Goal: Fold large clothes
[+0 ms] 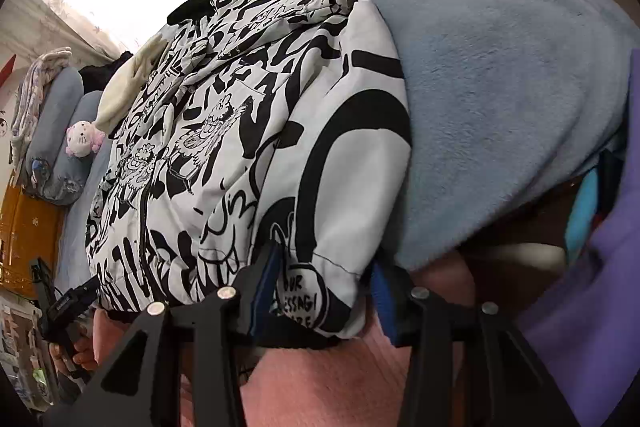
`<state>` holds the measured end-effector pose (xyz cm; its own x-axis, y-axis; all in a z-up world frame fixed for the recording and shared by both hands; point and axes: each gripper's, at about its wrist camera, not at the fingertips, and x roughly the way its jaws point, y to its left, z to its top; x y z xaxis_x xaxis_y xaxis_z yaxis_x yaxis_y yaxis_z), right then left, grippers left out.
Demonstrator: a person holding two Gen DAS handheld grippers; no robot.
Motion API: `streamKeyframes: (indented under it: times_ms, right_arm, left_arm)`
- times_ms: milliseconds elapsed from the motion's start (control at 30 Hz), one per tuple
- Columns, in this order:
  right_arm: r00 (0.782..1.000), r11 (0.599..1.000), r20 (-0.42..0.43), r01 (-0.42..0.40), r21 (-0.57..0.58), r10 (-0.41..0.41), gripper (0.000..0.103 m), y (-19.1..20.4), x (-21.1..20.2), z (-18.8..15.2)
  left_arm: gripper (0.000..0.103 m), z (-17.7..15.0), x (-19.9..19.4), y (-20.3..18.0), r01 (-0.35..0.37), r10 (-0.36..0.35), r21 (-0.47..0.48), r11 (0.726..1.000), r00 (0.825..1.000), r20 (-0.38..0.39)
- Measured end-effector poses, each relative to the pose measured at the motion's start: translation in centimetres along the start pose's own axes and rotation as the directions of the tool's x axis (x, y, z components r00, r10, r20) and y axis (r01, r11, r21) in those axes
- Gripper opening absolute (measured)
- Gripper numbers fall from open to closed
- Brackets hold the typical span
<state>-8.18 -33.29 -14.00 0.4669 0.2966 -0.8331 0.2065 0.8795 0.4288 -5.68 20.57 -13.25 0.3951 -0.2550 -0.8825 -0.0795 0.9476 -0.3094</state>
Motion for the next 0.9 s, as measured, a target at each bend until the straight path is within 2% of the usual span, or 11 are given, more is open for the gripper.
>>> streamKeyframes:
  times_ms: [100,200,267,400,567,633,733,900]
  right_arm:
    - [1.0,1.0,0.004,0.007,-0.015,-0.007,0.045,0.1,0.3,0.0]
    - [1.0,0.999,0.013,0.007,-0.047,-0.006,0.03,0.5,0.1,-0.2]
    - [0.999,0.996,0.026,0.034,-0.083,-0.032,0.022,1.3,-0.1,-0.2]
    - [0.996,0.988,0.063,0.076,-0.138,-0.068,0.015,2.8,-0.9,-0.3]
    - [0.991,0.984,0.123,0.074,-0.165,-0.054,0.012,4.4,-2.8,0.1]
    - [0.987,0.984,0.156,0.054,-0.169,-0.027,0.012,5.1,-4.0,0.5]
    - [0.98,0.984,0.2,0.015,-0.176,0.021,0.012,5.9,-5.5,1.2]
    - [0.957,0.978,0.277,-0.029,-0.209,0.087,0.011,7.7,-7.7,2.6]
  left_arm:
    - [0.087,0.0,0.1,-0.1,-0.013,0.013,-0.002,1.0,1.0,0.007]
    - [0.07,-0.1,-0.1,-0.3,-0.037,0.037,-0.002,0.999,0.999,0.016]
    - [0.054,-0.1,-0.5,-0.2,-0.02,0.02,-0.008,1.0,1.0,0.017]
    - [0.04,0.1,-1.0,-0.5,-0.013,0.014,-0.013,1.0,1.0,0.002]
    - [0.021,0.8,-2.4,-1.1,0.002,-0.003,-0.032,0.999,1.0,-0.008]
    - [0.015,1.3,-3.4,-1.0,0.041,-0.042,-0.062,0.997,0.999,-0.007]
    - [0.014,2.2,-5.4,-0.7,0.109,-0.108,-0.111,0.988,0.994,0.02]
    - [0.011,4.0,-8.6,-1.6,0.181,-0.17,-0.136,0.974,0.981,0.089]
